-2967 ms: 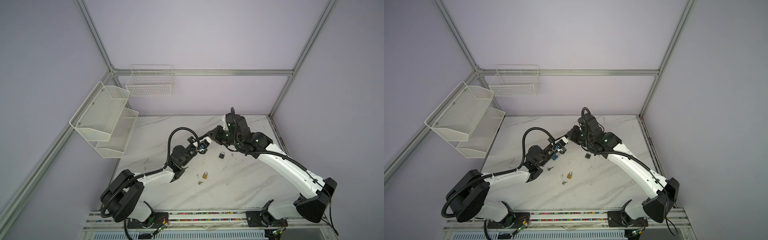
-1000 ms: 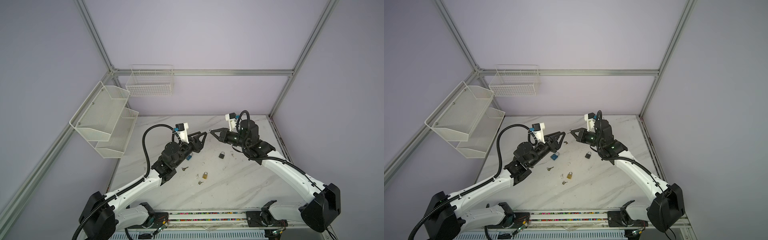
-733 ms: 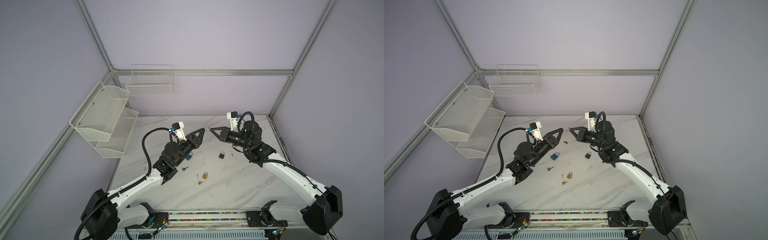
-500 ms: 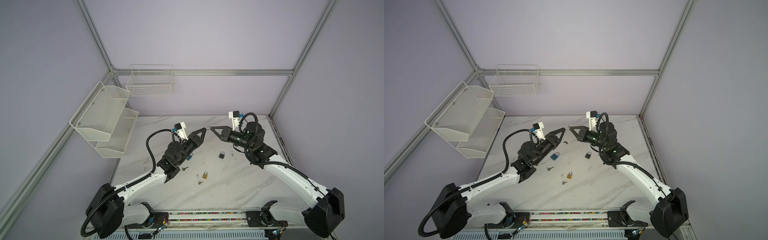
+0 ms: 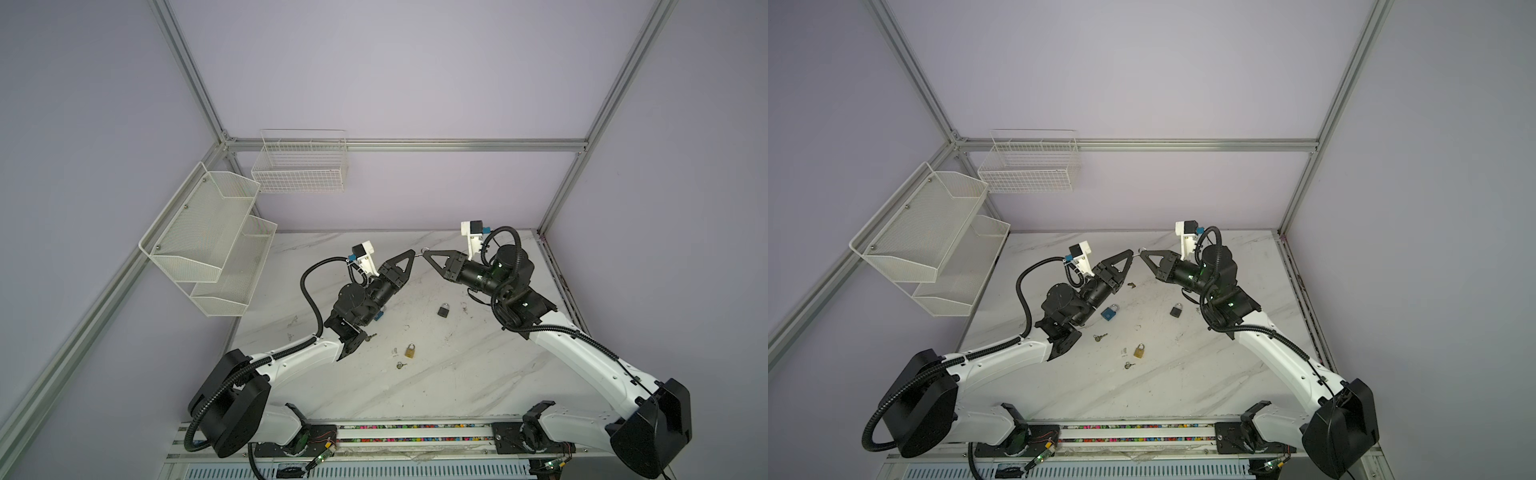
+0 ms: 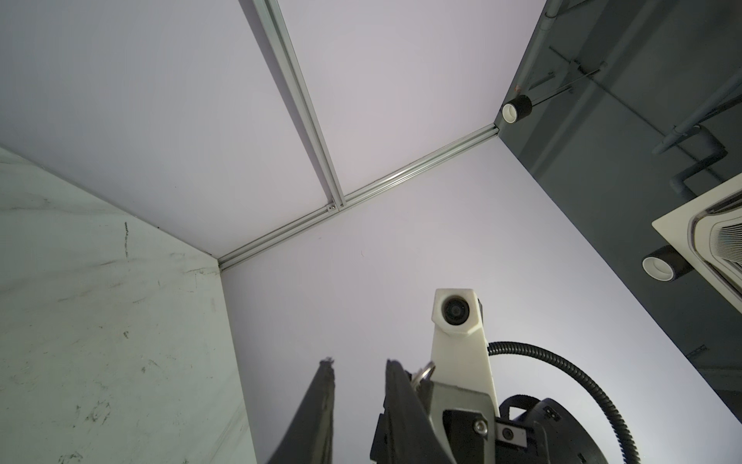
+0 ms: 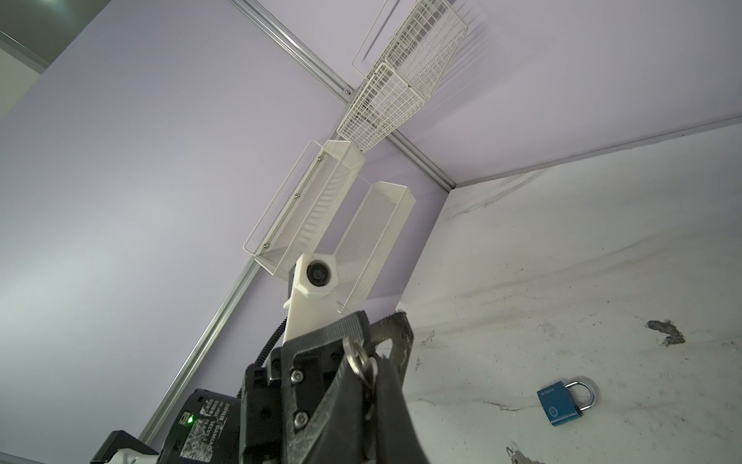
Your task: Unlock with the key
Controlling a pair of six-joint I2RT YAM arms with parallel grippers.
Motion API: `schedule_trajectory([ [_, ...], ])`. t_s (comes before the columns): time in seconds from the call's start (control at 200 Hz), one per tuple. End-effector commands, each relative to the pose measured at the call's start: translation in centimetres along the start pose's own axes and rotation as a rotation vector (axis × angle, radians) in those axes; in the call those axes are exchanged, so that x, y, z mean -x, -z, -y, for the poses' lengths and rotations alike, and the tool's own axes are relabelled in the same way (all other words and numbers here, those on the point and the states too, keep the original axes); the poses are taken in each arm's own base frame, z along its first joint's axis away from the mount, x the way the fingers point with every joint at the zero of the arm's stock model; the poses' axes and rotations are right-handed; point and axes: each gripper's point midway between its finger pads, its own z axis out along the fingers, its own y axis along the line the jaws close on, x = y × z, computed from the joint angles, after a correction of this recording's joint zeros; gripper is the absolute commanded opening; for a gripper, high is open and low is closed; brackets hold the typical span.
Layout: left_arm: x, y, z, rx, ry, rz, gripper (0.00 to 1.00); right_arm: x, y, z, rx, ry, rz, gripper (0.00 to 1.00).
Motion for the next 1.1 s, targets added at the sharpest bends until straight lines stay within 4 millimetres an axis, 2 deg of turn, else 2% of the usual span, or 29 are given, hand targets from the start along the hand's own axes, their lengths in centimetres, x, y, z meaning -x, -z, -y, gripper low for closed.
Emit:
schedule_trajectory([
  [0.0,2.7,-0.3,7.3,-0.205,0.007,0.07,0.24,-0.1,0.5,0.0,-0.006,0.006,0.008,0.0],
  [0.175,3.0,0.1,6.9,-0.177,0.016,0.087,0.27,0.3,0.7,-0.1,-0.016,0.005,0.03,0.0],
  [0.34,2.6,-0.4,7.5,-0.185,0.018,0.052,0.29,0.5,0.3,-1.1,0.037,-0.008,0.028,0.0],
  [0.48,2.5,-0.6,7.3,-0.153,0.012,0.04,0.29,0.8,0.1,-1.7,0.055,-0.005,0.037,0.0],
  [0.59,2.4,-0.7,8.6,-0.211,0.013,0.028,0.29,0.6,-0.2,-1.7,0.057,-0.007,0.032,0.0],
  [0.695,2.2,-1.0,9.0,-0.225,0.016,0.018,0.28,0.4,-0.6,-1.3,0.047,-0.01,0.028,0.0],
  [0.81,2.1,-1.1,9.0,-0.23,0.017,0.016,0.24,0.4,-0.7,-1.3,0.047,-0.009,0.031,0.0],
  [1.095,1.8,-1.4,8.1,-0.198,0.02,0.012,0.24,1.4,-0.2,-2.6,0.084,0.009,0.074,0.0],
])
